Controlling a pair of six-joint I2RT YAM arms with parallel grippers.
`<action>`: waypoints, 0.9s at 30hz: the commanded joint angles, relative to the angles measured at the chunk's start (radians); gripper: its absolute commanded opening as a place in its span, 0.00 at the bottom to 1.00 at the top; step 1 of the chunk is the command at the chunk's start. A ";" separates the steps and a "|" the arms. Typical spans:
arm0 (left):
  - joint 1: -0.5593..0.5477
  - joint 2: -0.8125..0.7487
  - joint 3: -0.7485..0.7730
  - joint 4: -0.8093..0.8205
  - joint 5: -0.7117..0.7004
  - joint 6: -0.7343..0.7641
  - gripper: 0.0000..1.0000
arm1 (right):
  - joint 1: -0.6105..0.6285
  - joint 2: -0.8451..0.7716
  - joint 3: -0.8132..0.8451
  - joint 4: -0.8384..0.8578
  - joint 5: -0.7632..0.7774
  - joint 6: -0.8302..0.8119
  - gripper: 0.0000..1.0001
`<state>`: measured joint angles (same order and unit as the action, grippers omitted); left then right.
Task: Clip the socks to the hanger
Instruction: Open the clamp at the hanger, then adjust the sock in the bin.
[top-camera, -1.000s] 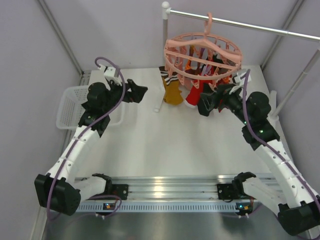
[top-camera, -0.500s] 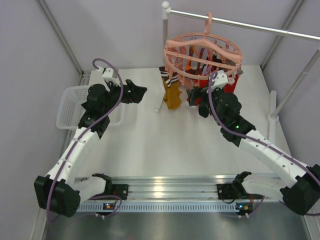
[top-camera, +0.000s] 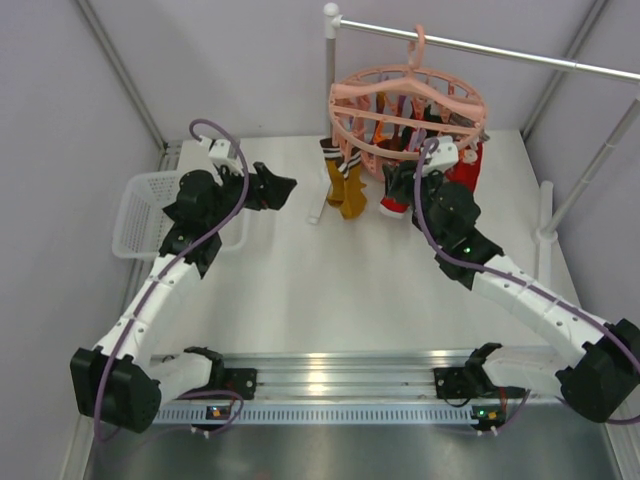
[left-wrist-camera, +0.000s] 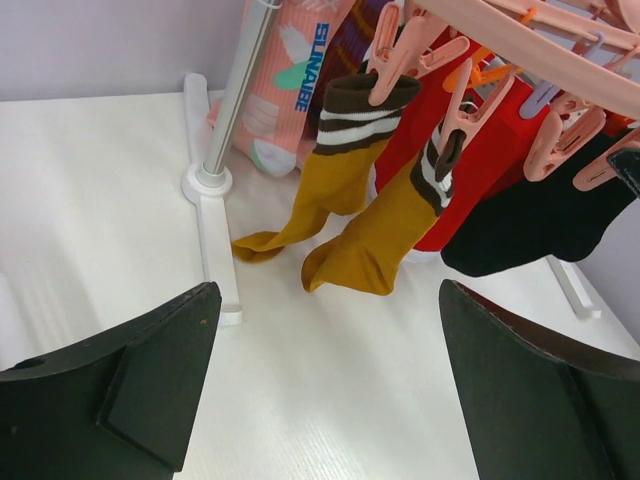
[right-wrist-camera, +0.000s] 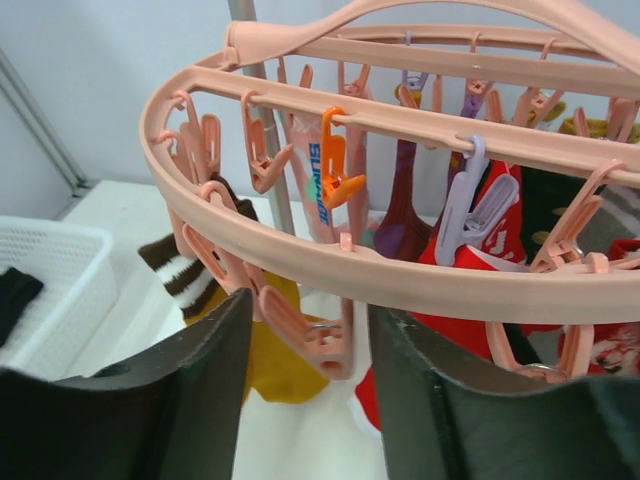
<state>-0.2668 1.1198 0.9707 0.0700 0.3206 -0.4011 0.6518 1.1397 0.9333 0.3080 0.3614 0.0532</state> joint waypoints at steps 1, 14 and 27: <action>0.006 0.009 -0.001 0.074 0.050 0.027 0.95 | 0.009 -0.018 0.050 0.034 -0.027 0.020 0.46; -0.080 0.066 0.000 0.178 0.259 0.192 0.85 | -0.086 -0.040 0.101 -0.087 -0.212 0.235 0.00; 0.375 0.354 0.471 -0.588 0.393 0.410 0.82 | -0.182 -0.031 0.131 -0.138 -0.303 0.281 0.00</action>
<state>-0.0341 1.4246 1.3487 -0.2687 0.6670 -0.1268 0.4938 1.1213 1.0046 0.1543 0.0937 0.3180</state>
